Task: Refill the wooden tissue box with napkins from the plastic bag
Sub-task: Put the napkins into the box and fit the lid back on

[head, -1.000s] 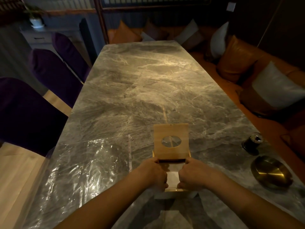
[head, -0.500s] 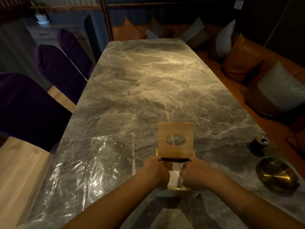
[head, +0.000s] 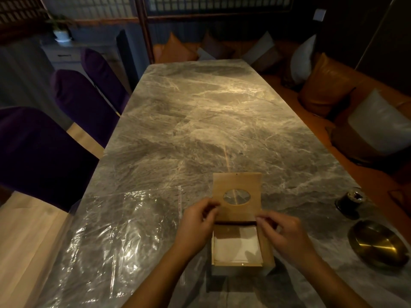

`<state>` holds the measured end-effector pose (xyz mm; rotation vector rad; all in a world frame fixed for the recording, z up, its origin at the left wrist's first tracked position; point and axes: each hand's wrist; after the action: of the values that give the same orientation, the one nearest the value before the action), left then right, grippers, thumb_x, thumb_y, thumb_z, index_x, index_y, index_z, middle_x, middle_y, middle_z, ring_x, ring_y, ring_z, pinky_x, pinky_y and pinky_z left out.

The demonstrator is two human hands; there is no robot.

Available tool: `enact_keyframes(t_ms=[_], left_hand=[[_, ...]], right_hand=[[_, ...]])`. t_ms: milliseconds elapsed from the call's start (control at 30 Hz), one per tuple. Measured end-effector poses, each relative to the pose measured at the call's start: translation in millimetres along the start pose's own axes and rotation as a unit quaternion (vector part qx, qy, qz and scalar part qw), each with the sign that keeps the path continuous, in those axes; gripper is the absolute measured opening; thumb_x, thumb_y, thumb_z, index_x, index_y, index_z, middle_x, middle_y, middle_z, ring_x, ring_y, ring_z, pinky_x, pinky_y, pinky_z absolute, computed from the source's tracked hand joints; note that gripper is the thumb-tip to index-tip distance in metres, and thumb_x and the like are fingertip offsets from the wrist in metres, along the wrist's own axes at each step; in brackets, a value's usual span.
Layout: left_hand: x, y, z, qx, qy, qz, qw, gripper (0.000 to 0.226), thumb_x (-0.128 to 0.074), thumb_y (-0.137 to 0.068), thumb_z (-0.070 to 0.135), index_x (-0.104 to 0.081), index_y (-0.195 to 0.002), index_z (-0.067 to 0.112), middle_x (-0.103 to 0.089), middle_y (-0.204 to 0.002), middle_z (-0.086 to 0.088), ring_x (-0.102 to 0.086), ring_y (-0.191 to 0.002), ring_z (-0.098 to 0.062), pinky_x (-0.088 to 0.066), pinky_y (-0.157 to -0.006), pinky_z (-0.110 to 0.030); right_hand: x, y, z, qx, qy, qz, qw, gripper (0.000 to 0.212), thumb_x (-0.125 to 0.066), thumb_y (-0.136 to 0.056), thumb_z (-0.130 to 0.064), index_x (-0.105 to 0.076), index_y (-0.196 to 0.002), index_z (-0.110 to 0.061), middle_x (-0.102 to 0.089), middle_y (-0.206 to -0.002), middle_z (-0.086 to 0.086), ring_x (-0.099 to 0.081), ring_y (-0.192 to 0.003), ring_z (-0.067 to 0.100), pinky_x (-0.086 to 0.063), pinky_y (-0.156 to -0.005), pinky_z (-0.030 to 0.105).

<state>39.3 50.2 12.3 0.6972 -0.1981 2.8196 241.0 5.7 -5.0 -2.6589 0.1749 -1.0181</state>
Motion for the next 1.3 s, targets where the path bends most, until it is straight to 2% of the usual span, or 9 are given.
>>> enact_keyframes(t_ms=[133, 233, 333, 633, 833, 967, 1100, 1200, 1300], left_hand=[[0.9, -4.8, -4.8, 0.106, 0.055, 0.013, 0.993, 0.041, -0.059, -0.086, 0.009, -0.050, -0.124, 0.023, -0.049, -0.116, 0.011, -0.049, -0.110, -0.008, -0.046, -0.093, -0.027], [1.1, -5.8, 2.4, 0.134, 0.167, -0.047, 0.976, 0.038, -0.057, -0.084, -0.002, -0.054, -0.107, 0.027, -0.056, -0.111, 0.008, -0.054, -0.107, -0.011, -0.053, -0.088, -0.027], [-1.0, -8.3, 7.0, 0.139, 0.206, -0.050, 0.967, 0.035, -0.050, -0.085, -0.011, -0.054, -0.095, 0.022, -0.059, -0.096, 0.005, -0.058, -0.087, -0.005, -0.052, -0.059, -0.010], [-10.6, -16.0, -7.1, 0.172, 0.210, 0.004, 0.962, 0.027, -0.048, -0.081, -0.019, -0.056, -0.082, 0.006, -0.062, -0.085, -0.006, -0.061, -0.076, -0.019, -0.048, -0.048, -0.013], [-14.8, -15.2, -14.7, 0.203, 0.192, 0.038, 0.959, 0.029, -0.046, -0.084, -0.012, -0.056, -0.068, 0.010, -0.060, -0.099, -0.005, -0.058, -0.099, -0.025, -0.052, -0.078, -0.036], [-14.1, -16.1, -13.8, 0.224, 0.195, 0.037, 0.954, 0.029, -0.048, -0.082, -0.012, -0.056, -0.064, 0.008, -0.058, -0.106, -0.006, -0.057, -0.095, -0.023, -0.047, -0.066, -0.028], [-7.9, -16.4, -9.9, 0.236, 0.202, -0.009, 0.951, 0.033, -0.040, -0.083, -0.009, -0.055, -0.060, 0.010, -0.060, -0.109, -0.006, -0.055, -0.100, -0.022, -0.046, -0.071, -0.030], [0.1, -11.0, -3.6, 0.210, 0.202, -0.050, 0.955, 0.024, -0.044, -0.089, 0.008, -0.063, -0.076, 0.013, -0.061, -0.110, -0.001, -0.053, -0.105, -0.018, -0.043, -0.078, -0.029], [8.2, -2.7, -0.6, 0.150, 0.123, -0.153, 0.969, 0.028, -0.045, -0.094, 0.028, -0.058, -0.118, 0.022, -0.054, -0.118, 0.008, -0.049, -0.113, -0.011, -0.037, -0.080, -0.016]], right_hand=[[-3.4, -6.2, 1.6, -0.181, -0.079, 0.053, 0.979, 0.031, -0.064, -0.083, -0.012, -0.056, -0.112, -0.021, -0.058, -0.104, -0.001, -0.055, -0.088, 0.006, -0.045, -0.073, 0.018], [-4.7, -16.7, 2.5, -0.261, -0.184, 0.030, 0.947, 0.050, -0.064, -0.083, -0.009, -0.046, -0.128, -0.019, -0.051, -0.117, -0.004, -0.049, -0.108, 0.012, -0.044, -0.088, 0.031], [-3.7, -21.2, -2.7, -0.265, -0.274, -0.017, 0.924, 0.032, -0.058, -0.083, 0.001, -0.059, -0.105, -0.022, -0.064, -0.102, -0.005, -0.059, -0.092, 0.005, -0.049, -0.073, 0.020], [-6.5, -22.6, 0.5, -0.256, -0.259, -0.021, 0.931, 0.025, -0.057, -0.079, 0.010, -0.063, -0.088, -0.013, -0.068, -0.091, 0.003, -0.064, -0.089, 0.014, -0.049, -0.065, 0.020], [-8.3, -19.7, 3.2, -0.265, -0.243, 0.002, 0.933, 0.018, -0.051, -0.081, 0.012, -0.060, -0.071, -0.001, -0.061, -0.092, 0.002, -0.058, -0.089, 0.018, -0.051, -0.070, 0.029], [-5.4, -20.3, 7.9, -0.310, -0.298, -0.001, 0.903, 0.019, -0.045, -0.083, 0.013, -0.058, -0.073, 0.004, -0.060, -0.104, 0.005, -0.058, -0.096, 0.020, -0.051, -0.070, 0.029], [-3.0, -20.7, 6.3, -0.326, -0.319, -0.052, 0.888, 0.024, -0.047, -0.083, 0.011, -0.066, -0.074, 0.000, -0.055, -0.116, 0.003, -0.054, -0.107, 0.023, -0.050, -0.075, 0.030], [3.0, -18.5, 0.7, -0.335, -0.358, -0.069, 0.869, 0.019, -0.055, -0.075, -0.003, -0.067, -0.088, 0.001, -0.054, -0.119, 0.002, -0.053, -0.106, 0.020, -0.046, -0.077, 0.031], [12.1, -14.9, -7.5, -0.299, -0.317, -0.131, 0.890, 0.037, -0.059, -0.074, -0.039, -0.068, -0.099, -0.013, -0.058, -0.118, -0.001, -0.051, -0.113, 0.019, -0.041, -0.087, 0.031]])
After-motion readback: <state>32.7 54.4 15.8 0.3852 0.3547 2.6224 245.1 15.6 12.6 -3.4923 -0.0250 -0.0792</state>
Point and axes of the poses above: each hand's wrist, its own y-axis away from the middle knuckle, its own x-axis out of the back of the hand, z = x × y
